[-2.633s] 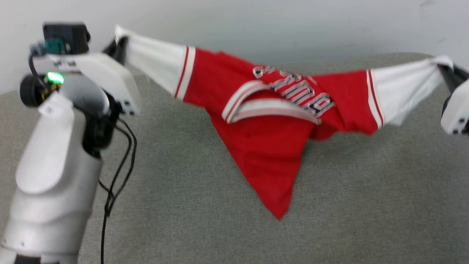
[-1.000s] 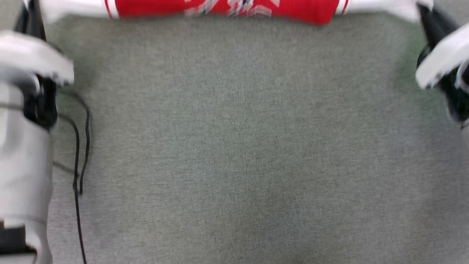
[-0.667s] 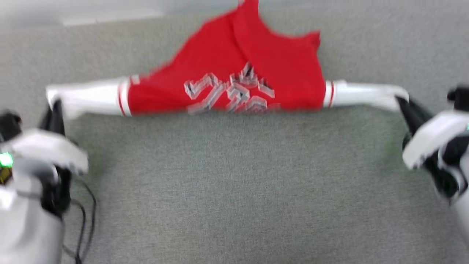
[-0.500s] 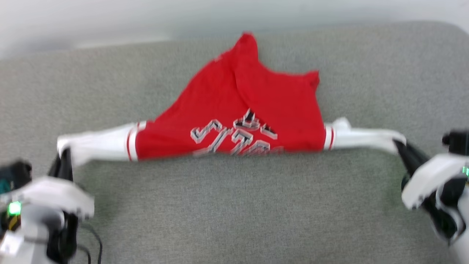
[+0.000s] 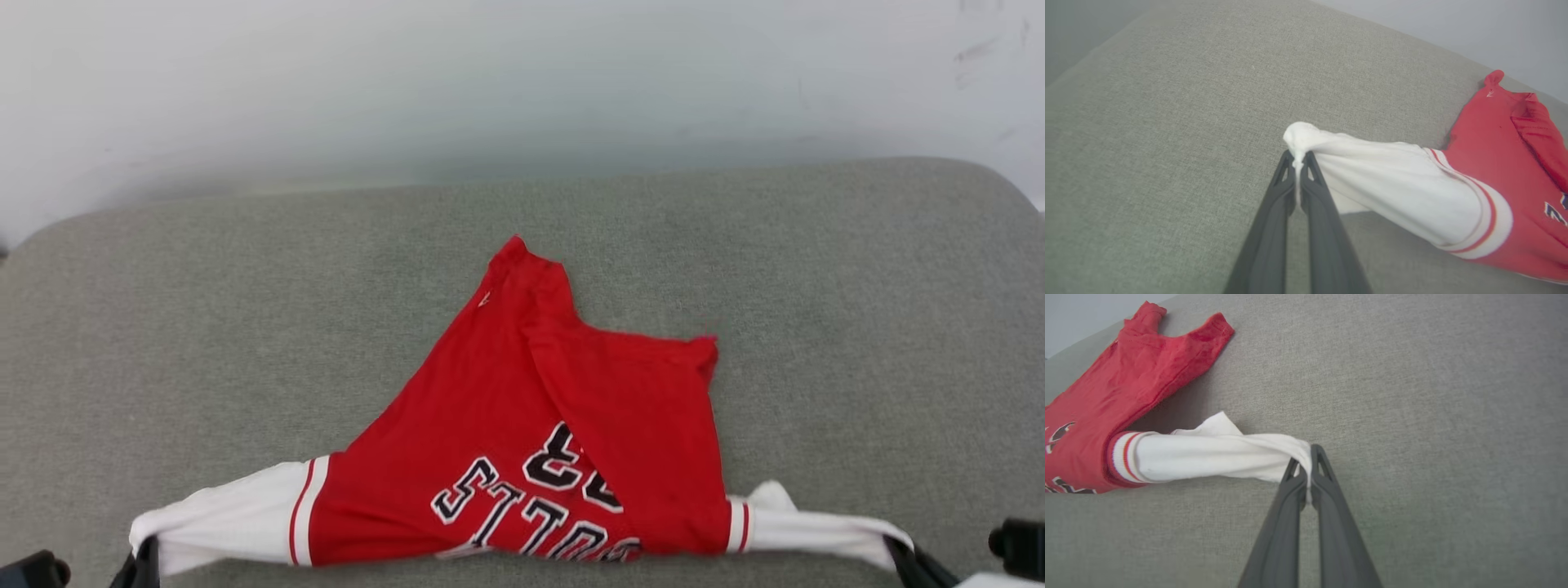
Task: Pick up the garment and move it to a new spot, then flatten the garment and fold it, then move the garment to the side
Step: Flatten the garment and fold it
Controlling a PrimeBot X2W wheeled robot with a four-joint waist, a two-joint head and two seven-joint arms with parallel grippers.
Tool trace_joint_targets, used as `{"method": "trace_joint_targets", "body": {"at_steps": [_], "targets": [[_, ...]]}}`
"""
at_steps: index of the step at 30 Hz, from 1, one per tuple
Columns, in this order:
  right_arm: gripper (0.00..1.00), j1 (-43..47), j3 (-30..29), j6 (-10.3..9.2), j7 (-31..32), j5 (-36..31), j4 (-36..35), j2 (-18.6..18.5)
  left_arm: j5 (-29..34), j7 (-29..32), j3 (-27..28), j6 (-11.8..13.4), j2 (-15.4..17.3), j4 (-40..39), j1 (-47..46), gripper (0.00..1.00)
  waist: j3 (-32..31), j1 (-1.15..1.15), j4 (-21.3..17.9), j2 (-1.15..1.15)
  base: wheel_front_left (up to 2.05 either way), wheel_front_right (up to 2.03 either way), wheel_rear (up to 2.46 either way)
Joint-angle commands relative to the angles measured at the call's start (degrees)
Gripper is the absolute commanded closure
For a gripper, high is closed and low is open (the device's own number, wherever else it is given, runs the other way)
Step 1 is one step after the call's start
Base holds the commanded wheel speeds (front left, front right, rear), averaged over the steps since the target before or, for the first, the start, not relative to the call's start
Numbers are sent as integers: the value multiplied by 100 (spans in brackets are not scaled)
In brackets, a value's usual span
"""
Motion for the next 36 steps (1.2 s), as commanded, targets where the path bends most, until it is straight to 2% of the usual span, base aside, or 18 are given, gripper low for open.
{"method": "trace_joint_targets", "body": {"at_steps": [1,5,9,13,20,28,29,30,31,32,33,36], "targets": [[100,258,-164,-14,184,-127,-239,112,13,83,48,93,81,-115,168,100,-111,2,67,0,0,0,0],[100,752,-391,-12,668,-398,-943,529,89,310,-144,145,110,-436,394,100,-219,2,89,0,0,0,0],[100,881,-446,-10,833,-560,-1163,777,121,375,-460,48,-42,-457,242,100,-299,2,70,0,0,0,0],[100,784,-395,-9,669,-629,-902,891,150,304,-754,-91,-226,-163,-4,100,-315,2,24,0,0,0,0],[100,366,-249,-9,-111,-638,28,941,125,97,-993,-311,-453,573,-356,100,-135,2,-45,0,0,0,0],[98,180,-17,-9,-679,-604,671,782,77,-83,-1112,-552,-538,992,-588,100,-127,2,6,0,0,0,0],[85,180,22,-9,-719,-601,706,761,86,-77,-1131,-564,-542,1010,-597,100,-144,2,9,0,0,0,0],[33,173,97,-8,-806,-568,740,715,104,-76,-1168,-576,-541,1039,-617,100,-195,2,21,0,0,0,0],[0,167,126,-8,-854,-568,740,692,110,-72,-1185,-597,-534,1048,-627,72,-222,2,23,0,0,0,0],[0,159,141,-9,-943,-567,706,670,108,-65,-1198,-598,-530,1047,-636,31,-252,2,29,0,0,0,0],[0,146,161,-8,-1028,-548,653,662,122,-88,-1203,-596,-520,1031,-645,0,-280,2,35,0,0,0,0],[0,139,166,-8,-1415,-535,411,672,209,-235,-1184,-562,-496,907,-665,0,-362,2,45,0,0,0,0]]}}
